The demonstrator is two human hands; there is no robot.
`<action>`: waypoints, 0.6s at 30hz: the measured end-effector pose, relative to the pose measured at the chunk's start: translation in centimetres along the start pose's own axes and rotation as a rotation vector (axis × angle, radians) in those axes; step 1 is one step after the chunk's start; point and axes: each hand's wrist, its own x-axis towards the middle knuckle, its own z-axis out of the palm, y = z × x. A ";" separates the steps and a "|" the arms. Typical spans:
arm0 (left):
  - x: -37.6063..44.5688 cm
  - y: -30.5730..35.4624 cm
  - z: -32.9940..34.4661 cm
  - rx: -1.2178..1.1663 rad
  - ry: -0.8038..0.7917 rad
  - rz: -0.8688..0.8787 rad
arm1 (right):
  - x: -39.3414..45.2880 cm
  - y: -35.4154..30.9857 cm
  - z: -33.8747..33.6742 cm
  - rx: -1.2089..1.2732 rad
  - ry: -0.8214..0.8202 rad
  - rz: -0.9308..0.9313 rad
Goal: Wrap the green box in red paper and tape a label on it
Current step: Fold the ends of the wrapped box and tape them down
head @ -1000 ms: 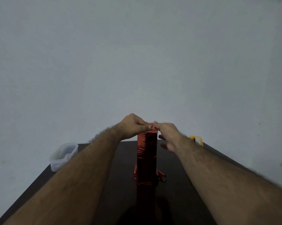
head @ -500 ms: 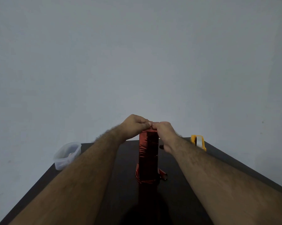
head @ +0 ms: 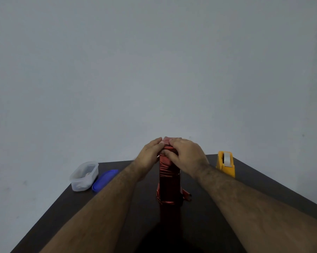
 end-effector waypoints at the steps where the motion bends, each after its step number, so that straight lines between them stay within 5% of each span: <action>1: -0.3 0.1 0.3 0.010 -0.015 0.001 | 0.1 0.2 -0.3 0.039 -0.012 0.012; 5: -1.0 0.3 0.8 0.076 0.031 0.029 | -0.1 0.9 -1.3 0.188 -0.073 0.048; 12: 0.2 0.6 2.0 0.139 0.095 0.058 | 1.1 0.9 -2.9 0.082 -0.240 0.024; 18: 0.0 1.2 3.1 0.137 0.183 0.051 | 1.0 0.1 -1.2 -0.020 -0.140 0.312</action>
